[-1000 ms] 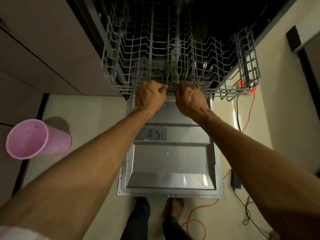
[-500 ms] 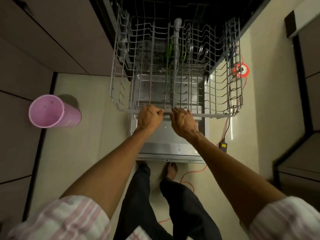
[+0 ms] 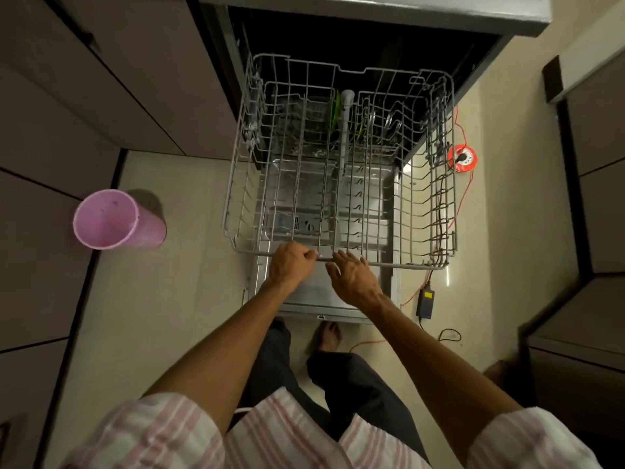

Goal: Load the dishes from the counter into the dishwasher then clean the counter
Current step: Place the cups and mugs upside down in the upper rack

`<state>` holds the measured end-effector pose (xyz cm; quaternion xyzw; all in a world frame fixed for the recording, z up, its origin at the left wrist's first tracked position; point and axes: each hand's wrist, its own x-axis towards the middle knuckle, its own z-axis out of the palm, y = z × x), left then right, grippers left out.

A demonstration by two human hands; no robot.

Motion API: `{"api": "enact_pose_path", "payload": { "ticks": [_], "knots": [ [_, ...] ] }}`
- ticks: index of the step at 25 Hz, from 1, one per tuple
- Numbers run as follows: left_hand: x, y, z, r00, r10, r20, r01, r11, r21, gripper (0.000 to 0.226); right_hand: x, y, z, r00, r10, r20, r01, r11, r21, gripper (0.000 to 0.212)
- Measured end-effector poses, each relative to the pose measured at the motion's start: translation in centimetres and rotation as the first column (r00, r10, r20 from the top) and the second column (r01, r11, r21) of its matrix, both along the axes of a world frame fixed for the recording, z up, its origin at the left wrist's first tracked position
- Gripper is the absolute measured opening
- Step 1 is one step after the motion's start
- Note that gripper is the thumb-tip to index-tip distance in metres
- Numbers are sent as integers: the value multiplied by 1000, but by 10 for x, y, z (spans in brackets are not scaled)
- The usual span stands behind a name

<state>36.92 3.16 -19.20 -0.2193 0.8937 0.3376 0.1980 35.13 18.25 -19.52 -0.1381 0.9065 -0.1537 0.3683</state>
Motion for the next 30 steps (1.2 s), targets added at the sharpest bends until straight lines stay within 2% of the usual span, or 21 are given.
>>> {"api": "enact_pose_path", "payload": {
  "ticks": [2, 4, 8, 17, 23, 30],
  "knots": [
    [-4, 0, 17, 1000, -7, 15, 6, 998, 64, 32, -3, 1, 17, 995, -101, -4, 100, 991, -84, 51],
    [-1, 3, 41, 999, -33, -9, 33, 994, 102, 27, -2, 2, 40, 989, -120, -91, 107, 984, -140, 53],
    [27, 5, 106, 987, -37, -159, 44, 998, 37, 47, 9, 5, 103, 955, -135, -265, 66, 964, -256, 57],
    [82, 11, 244, 942, 183, -281, -178, 983, 41, 75, 40, 16, 228, 915, -229, -332, 25, 855, -519, 66],
    [90, -4, 282, 870, 269, -414, -281, 959, 34, 72, 40, -18, 276, 919, -194, -342, -55, 799, -599, 66],
    [113, -56, 299, 815, 337, -471, -341, 937, 80, 70, 50, -82, 292, 913, -137, -385, -141, 779, -611, 73]
  ]
}}
